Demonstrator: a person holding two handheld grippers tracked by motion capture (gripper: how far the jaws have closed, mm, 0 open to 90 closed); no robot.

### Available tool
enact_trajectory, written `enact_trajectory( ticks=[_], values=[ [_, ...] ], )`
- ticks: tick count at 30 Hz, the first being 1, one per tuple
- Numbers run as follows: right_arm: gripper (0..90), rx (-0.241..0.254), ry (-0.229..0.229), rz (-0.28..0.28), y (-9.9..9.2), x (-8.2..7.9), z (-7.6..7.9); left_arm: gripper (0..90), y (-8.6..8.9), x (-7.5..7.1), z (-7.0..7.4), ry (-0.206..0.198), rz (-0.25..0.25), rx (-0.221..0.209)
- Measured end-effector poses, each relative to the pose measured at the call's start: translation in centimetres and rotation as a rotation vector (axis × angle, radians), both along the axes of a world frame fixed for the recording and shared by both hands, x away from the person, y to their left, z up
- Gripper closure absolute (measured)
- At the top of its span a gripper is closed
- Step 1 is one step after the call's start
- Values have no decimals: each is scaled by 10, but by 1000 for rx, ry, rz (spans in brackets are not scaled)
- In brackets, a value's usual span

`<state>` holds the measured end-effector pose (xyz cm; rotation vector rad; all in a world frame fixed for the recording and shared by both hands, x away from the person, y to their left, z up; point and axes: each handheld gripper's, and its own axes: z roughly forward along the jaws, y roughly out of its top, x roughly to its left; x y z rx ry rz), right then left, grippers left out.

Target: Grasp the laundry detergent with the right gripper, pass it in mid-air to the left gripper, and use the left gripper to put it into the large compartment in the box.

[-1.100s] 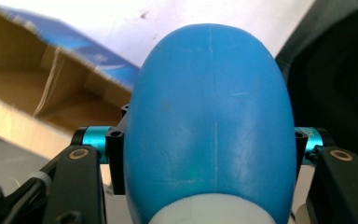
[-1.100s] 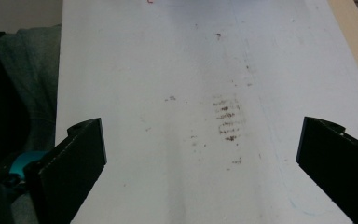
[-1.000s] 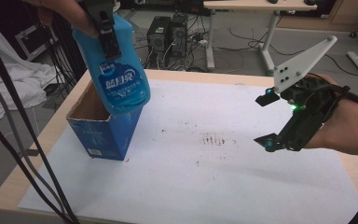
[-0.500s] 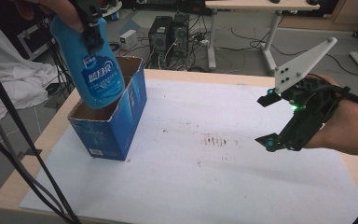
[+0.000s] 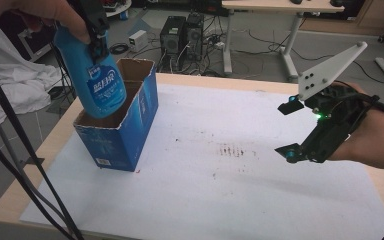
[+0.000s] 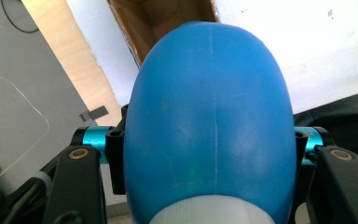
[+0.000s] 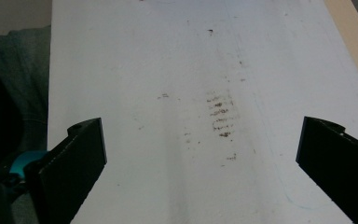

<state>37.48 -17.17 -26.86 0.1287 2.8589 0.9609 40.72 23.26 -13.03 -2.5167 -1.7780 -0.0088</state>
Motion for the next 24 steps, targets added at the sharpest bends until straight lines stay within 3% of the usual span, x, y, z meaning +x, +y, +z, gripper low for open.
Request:
enact_trajectory(
  ticks=[11,12,13,14,22,24],
  values=[
    [6,3,4,-5,1,-1,-5,392,2,10,-37,38,-19,-21],
    [6,5,3,-4,1,-1,-5,392,2,12,-46,37,-43,-18],
    [6,4,5,-5,1,-1,-5,392,2,12,-46,37,-43,-18],
    [7,3,6,-7,1,-1,-5,392,1,14,-56,31,-85,-11],
    [7,-4,4,-6,2,-1,-6,392,3,20,-87,73,-164,-9],
    [7,-6,8,-10,2,-1,-6,392,1,20,-98,81,-230,-7]
  ],
)
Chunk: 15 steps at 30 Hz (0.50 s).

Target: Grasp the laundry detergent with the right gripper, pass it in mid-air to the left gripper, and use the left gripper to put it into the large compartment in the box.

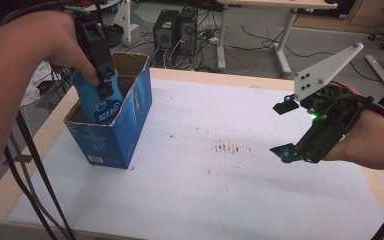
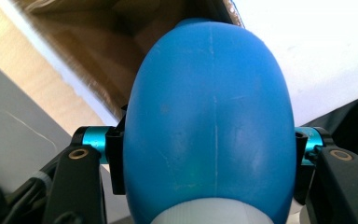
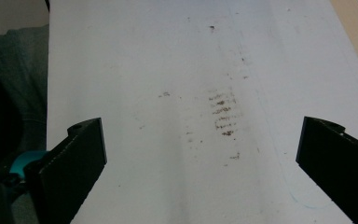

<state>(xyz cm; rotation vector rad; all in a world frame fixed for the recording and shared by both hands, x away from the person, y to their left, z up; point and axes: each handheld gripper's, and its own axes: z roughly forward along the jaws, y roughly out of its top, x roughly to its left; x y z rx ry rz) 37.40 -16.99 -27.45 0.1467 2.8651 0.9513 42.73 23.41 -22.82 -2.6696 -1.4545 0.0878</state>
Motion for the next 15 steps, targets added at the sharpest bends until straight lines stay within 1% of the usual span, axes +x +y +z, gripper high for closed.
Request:
enact_trajectory(
  ticks=[1,2,3,4,5,6,7,8,9,10,11,13,14,15],
  values=[
    [7,0,0,0,0,0,0,392,0,0,0,0,0,0],
    [7,-2,1,0,0,0,-1,392,-1,0,-7,1,-37,1],
    [7,-2,1,0,0,0,-1,392,-1,0,-7,1,-37,1],
    [6,-4,2,1,1,0,-1,392,-1,0,-10,1,-54,1],
    [6,-4,2,1,1,0,-1,392,-1,1,-13,7,-79,6],
    [6,-7,4,1,2,0,-1,392,-1,1,-19,3,-121,7],
    [6,-7,4,1,2,0,-1,392,-1,1,-19,3,-121,7],
    [7,-7,5,0,2,0,-1,392,-1,1,-25,0,-167,9],
    [7,-7,5,0,2,0,-1,392,-1,1,-25,0,-167,9],
    [7,-13,4,-1,3,-1,-1,392,-1,0,-31,-6,-209,12],
    [7,-14,4,1,3,-1,-1,392,-1,1,-34,-7,-229,14],
    [7,-15,1,1,4,-1,-2,392,-2,0,-39,-15,-261,14],
    [7,-15,1,1,4,-1,-2,392,-2,0,-39,-15,-261,14],
    [7,-16,2,0,5,-1,-3,392,-1,0,-41,-15,-276,14]
  ],
)
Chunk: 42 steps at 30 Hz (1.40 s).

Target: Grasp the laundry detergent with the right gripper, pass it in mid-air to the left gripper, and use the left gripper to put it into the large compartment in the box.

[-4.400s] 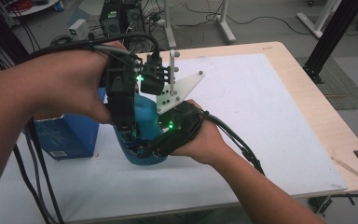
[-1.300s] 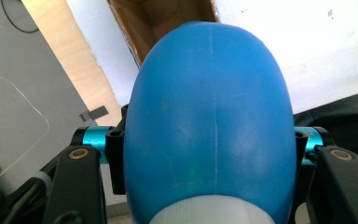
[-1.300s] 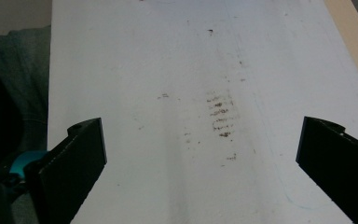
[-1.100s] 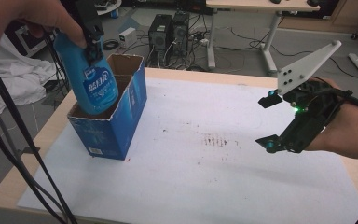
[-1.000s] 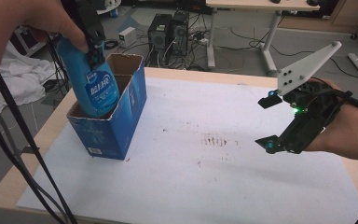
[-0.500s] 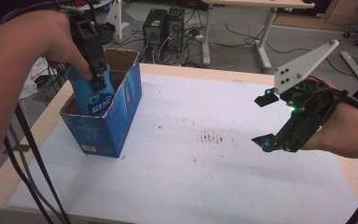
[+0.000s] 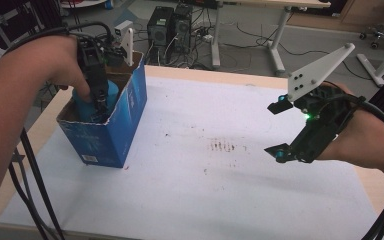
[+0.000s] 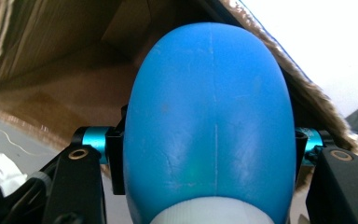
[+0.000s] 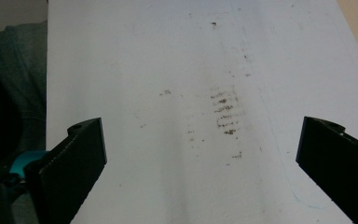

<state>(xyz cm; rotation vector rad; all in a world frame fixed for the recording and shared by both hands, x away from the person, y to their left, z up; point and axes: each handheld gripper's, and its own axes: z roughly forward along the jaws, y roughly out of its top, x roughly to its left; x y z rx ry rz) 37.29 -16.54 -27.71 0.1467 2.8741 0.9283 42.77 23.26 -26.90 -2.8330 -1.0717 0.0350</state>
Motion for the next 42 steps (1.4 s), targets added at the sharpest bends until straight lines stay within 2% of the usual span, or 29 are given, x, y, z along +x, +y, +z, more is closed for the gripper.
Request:
enact_trajectory(
  ticks=[1,5,6,13,14,15,23,26,28,42],
  values=[
    [7,-1,1,1,0,0,0,392,0,0,-4,-11,-13,-10],
    [7,-1,3,-1,2,-1,-2,392,2,1,-10,-6,-37,-8],
    [7,-2,3,0,2,-1,-2,391,4,1,-15,-4,-43,-21],
    [7,-1,7,0,3,-1,-5,390,9,2,-30,6,-53,-47],
    [7,-1,7,0,3,-1,-5,390,9,2,-30,6,-53,-47],
    [7,-1,12,0,3,-1,-6,390,10,2,-30,-5,-51,-66],
    [7,0,17,2,3,-1,-8,384,11,4,-30,7,-51,-67],
    [7,2,16,1,3,-1,-8,347,11,4,-29,11,-48,-73],
    [7,2,16,3,3,-1,-8,314,11,4,-27,5,-44,-71],
    [7,10,15,5,1,-3,-6,277,7,0,-11,18,-60,-65]
  ],
)
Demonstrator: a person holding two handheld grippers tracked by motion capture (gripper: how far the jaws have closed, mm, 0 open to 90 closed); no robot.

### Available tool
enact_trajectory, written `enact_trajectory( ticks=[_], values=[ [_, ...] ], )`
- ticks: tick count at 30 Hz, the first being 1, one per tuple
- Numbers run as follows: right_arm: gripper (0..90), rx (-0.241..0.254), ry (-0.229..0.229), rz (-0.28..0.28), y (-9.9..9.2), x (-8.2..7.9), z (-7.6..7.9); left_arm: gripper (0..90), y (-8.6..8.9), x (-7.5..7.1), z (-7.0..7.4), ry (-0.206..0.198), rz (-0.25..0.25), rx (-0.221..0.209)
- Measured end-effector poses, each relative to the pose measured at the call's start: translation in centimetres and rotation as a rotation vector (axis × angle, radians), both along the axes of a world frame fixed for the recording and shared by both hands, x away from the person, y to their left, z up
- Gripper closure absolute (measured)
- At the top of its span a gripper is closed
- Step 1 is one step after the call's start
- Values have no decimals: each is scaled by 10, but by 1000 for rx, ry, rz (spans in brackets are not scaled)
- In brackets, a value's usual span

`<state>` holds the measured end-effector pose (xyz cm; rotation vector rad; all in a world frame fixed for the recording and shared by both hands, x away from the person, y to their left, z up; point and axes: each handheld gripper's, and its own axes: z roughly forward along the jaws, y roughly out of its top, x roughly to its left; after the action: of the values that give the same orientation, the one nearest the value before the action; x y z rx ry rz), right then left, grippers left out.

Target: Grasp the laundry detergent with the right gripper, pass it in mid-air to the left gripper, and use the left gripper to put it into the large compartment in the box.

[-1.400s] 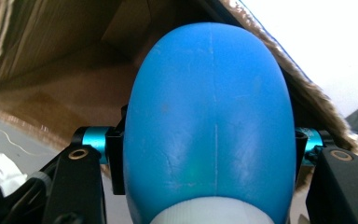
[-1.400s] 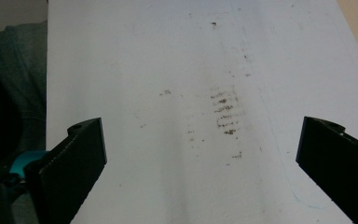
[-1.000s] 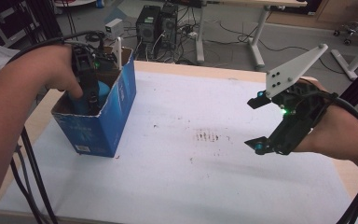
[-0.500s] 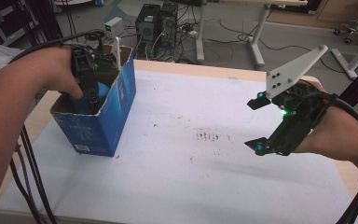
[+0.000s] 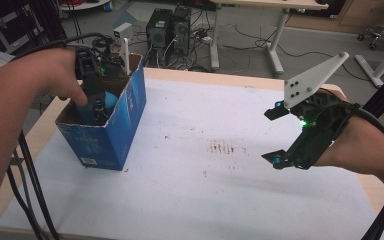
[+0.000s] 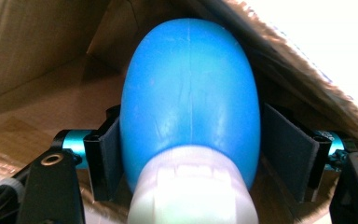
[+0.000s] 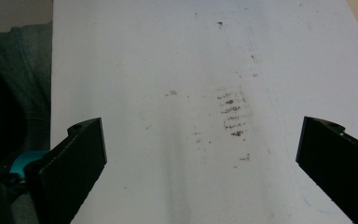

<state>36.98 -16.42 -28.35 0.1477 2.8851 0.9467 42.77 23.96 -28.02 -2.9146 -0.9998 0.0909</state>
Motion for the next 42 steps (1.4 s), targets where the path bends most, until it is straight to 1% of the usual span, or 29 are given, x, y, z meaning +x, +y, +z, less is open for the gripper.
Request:
enact_trajectory(
  ticks=[4,5,7,10,12,13,15,17,20,21,22,24,25,26,27,28,29,30,31,32,33,34,35,36,37,39,40,41,42],
  values=[
    [7,3,-1,0,-2,0,1,252,-1,-1,7,-9,-11,12],
    [7,2,-1,0,-3,1,1,251,-2,-2,12,-16,-19,14],
    [7,4,0,-1,-4,1,1,243,-3,-3,14,-21,-20,15],
    [7,2,8,-2,-5,2,1,206,-4,-5,21,-29,-34,30],
    [7,0,10,-1,-6,3,1,191,-6,-7,27,-40,-40,29],
    [7,-4,14,-4,-6,4,2,179,-8,-8,33,-39,-51,29],
    [7,-6,14,-1,-7,5,2,175,-9,-9,35,-44,-54,30],
    [7,-9,16,-2,-7,6,4,166,-12,-11,42,-51,-64,28],
    [7,-29,29,4,-8,8,7,140,-18,-15,54,-62,-79,11],
    [7,-37,29,8,-8,9,8,136,-18,-15,54,-62,-79,11],
    [7,-41,33,6,-8,10,9,131,-22,-17,60,-64,-93,0],
    [7,-56,38,5,-10,11,10,108,-28,-20,66,-70,-114,-11],
    [7,-66,40,9,-10,12,11,105,-28,-20,66,-70,-114,-11],
    [7,-66,40,9,-10,12,11,105,-30,-21,68,-68,-127,-18],
    [7,-93,46,5,-13,14,13,92,-37,-24,72,-74,-150,-28],
    [7,-93,46,5,-13,14,13,78,-37,-24,72,-74,-150,-28],
    [7,-114,53,0,-15,18,16,77,-44,-25,75,-69,-180,-36],
    [7,-129,57,-2,-17,20,17,76,-44,-25,75,-69,-180,-36],
    [7,-129,57,-2,-17,20,17,76,-48,-26,76,-69,-195,-44],
    [7,-157,61,-6,-19,25,20,60,-52,-26,77,-73,-212,-47],
    [7,-175,64,-8,-20,27,21,60,-59,-27,79,-67,-237,-65],
    [7,-175,64,-8,-20,27,21,57,-59,-27,79,-67,-237,-65],
    [7,-213,61,-13,-22,32,23,37,-66,-26,78,-68,-263,-67],
    [7,-213,61,-13,-22,32,23,20,-66,-26,78,-68,-263,-67],
    [7,-237,57,-20,-23,37,26,20,-73,-25,76,-60,-278,-70],
    [7,-249,60,-18,-24,42,28,19,-80,-24,74,-52,-295,-79],
    [7,-249,60,-18,-24,42,28,17,-80,-24,74,-52,-295,-79],
    [7,-256,60,-19,-24,46,31,17,-87,-22,71,-39,-314,-79],
    [7,-256,60,-19,-24,46,31,17,-87,-22,71,-39,-314,-79]
  ],
)
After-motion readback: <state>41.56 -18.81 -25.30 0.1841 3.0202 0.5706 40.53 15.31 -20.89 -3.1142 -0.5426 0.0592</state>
